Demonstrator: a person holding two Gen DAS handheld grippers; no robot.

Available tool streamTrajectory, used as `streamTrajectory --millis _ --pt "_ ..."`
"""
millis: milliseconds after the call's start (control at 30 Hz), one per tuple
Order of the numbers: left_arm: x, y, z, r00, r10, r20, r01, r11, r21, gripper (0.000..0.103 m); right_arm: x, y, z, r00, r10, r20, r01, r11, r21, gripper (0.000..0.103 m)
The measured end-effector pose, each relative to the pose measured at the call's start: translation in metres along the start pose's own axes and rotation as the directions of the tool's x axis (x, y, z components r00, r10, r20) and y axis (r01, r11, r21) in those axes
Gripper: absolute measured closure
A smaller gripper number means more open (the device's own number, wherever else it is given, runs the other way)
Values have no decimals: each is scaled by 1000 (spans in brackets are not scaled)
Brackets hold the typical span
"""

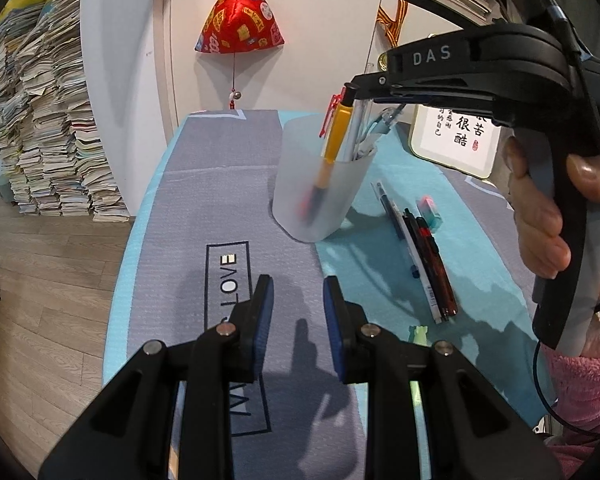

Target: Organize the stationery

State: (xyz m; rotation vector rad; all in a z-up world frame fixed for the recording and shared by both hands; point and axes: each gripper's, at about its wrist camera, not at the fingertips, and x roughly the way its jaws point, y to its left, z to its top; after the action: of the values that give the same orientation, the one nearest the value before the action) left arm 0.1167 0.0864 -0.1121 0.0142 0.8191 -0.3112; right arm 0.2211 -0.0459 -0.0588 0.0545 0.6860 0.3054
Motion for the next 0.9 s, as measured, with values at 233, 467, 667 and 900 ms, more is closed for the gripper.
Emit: streamTrajectory --millis 233,467,667,900 --pt "-3 -4 -1 1000 2 5 -2 1000 3 80 -7 0 0 1000 22 6 -22 1000 10 88" --pt "-4 -5 -1 1000 -11 3 11 1000 1 80 -37 -7 -3 999 34 38 -35 999 18 88" --pt "-3 -16 -4 999 -40 0 40 999 21 72 -59 -36 -24 999 -38 -3 38 999 17 88" --pt "11 -44 -5 996 -82 -46 86 994 72 72 -42 -80 -74 982 -101 -162 115 990 80 87"
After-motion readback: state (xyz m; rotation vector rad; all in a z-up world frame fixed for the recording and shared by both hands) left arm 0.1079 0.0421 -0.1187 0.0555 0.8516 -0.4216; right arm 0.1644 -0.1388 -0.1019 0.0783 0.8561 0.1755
